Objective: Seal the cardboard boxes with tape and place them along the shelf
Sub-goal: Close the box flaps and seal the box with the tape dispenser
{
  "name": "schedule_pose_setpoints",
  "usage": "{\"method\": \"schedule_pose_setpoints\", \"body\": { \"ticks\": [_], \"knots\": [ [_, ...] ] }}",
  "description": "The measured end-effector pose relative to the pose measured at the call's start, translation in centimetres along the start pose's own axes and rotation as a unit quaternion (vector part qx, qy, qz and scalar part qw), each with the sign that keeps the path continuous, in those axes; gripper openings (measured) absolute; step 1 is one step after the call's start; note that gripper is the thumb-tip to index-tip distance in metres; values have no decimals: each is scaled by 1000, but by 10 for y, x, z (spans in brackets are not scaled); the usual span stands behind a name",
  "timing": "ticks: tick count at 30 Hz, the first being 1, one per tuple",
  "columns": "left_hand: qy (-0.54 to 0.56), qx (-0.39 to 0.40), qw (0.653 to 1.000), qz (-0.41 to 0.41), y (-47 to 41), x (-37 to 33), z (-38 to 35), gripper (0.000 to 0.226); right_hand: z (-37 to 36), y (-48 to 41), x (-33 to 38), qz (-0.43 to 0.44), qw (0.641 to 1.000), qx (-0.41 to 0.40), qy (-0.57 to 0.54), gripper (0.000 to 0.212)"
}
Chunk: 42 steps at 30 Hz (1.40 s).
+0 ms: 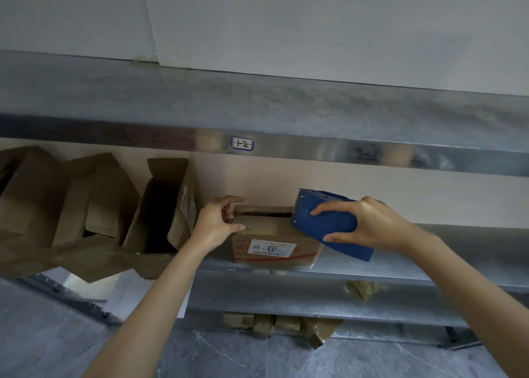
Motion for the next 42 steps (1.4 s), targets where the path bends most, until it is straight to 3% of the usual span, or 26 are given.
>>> {"method": "schedule_pose_setpoints", "body": {
  "ticks": [12, 42],
  "knots": [
    [32, 53, 998, -8, -12, 3, -16, 33, -4, 4, -20, -29, 999, 23, -8, 44],
    [9, 68, 998, 13, -27, 14, -21, 28, -11, -29, -42, -52, 972, 123, -195, 41]
  ]
}}
Point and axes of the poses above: each hand's wrist, its own y-axis away from the middle knuckle, its own z-axis out of the back of the hand, x = y × z, the point moved 5 cm from there along -y, towards the middle knuckle, and after that the axes turned 6 degrees about -y, right-handed, at the moved point
